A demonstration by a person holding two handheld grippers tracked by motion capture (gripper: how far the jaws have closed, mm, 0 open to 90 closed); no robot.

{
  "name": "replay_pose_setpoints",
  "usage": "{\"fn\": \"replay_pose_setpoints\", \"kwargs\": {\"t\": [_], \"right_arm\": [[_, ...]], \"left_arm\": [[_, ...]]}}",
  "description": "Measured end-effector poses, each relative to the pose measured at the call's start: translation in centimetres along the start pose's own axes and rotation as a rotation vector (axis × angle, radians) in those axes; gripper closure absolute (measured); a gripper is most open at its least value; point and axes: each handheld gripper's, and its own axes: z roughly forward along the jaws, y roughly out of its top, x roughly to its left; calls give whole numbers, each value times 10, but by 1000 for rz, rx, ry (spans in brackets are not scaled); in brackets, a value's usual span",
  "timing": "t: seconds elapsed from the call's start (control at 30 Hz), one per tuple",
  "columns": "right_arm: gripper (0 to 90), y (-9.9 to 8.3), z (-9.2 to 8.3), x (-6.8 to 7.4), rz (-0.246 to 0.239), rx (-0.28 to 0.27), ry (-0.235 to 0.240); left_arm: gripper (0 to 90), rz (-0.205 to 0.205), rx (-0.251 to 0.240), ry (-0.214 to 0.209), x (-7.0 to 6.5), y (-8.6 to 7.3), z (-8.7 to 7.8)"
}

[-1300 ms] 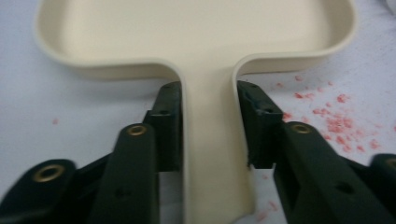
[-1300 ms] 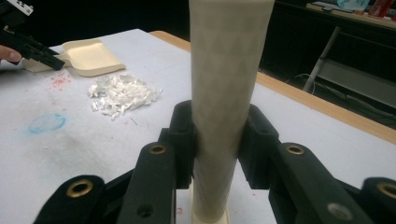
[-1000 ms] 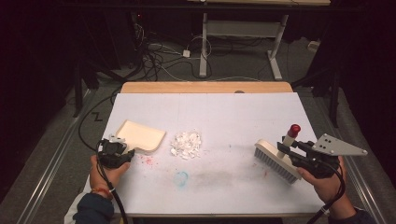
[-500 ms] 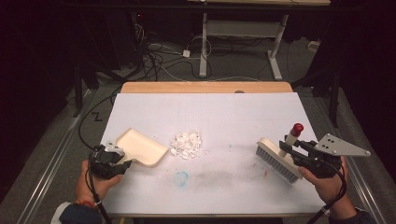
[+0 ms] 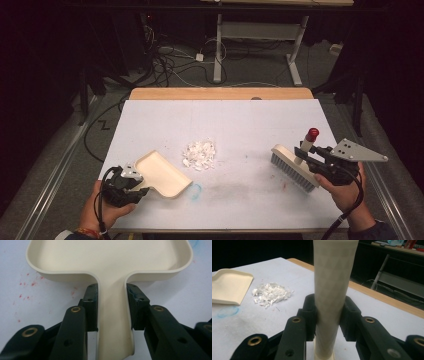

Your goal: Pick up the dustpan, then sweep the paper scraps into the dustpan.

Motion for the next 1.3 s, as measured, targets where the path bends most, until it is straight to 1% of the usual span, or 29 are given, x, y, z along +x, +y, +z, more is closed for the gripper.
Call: {"fn": "replay_pose_setpoints", "kwargs": {"t": [0.13, 0.2, 0.3, 0.4, 0.47, 0.5, 0.6, 0.8, 0.97, 1.1, 1.23, 1.3], "right_arm": [[704, 3, 8, 0, -1, 2, 5], [704, 4, 15, -1, -4, 7, 11], [704, 5, 26, -2, 2, 11, 19], [704, 8, 35, -4, 3, 12, 20], [704, 11, 39, -3, -3, 18, 13], [704, 12, 41, -3, -10, 16, 15], [704, 16, 47, -3, -10, 8, 16], [704, 27, 61, -8, 5, -8, 16], [705, 33, 77, -9, 13, -7, 5], [704, 38, 92, -9, 11, 11, -13], [704, 46, 105, -10, 19, 23, -23], [704, 50, 114, -9, 17, 16, -22]], "left_arm": [[638, 21, 11, -12, -3, 0, 3], [638, 27, 10, -9, -4, 0, 3], [638, 32, 14, -17, -4, 0, 4], [637, 26, 23, -19, -4, 1, 5], [637, 26, 19, -21, -4, 1, 6], [637, 21, 15, -24, -4, 1, 7], [637, 18, 18, -30, -3, 0, 7], [637, 26, 20, -29, -2, 3, 9], [637, 31, 23, -26, -3, 2, 10], [637, 37, 39, -26, -3, 3, 11], [637, 39, 40, -27, -2, 3, 11], [637, 38, 39, -30, -2, 3, 12]]}}
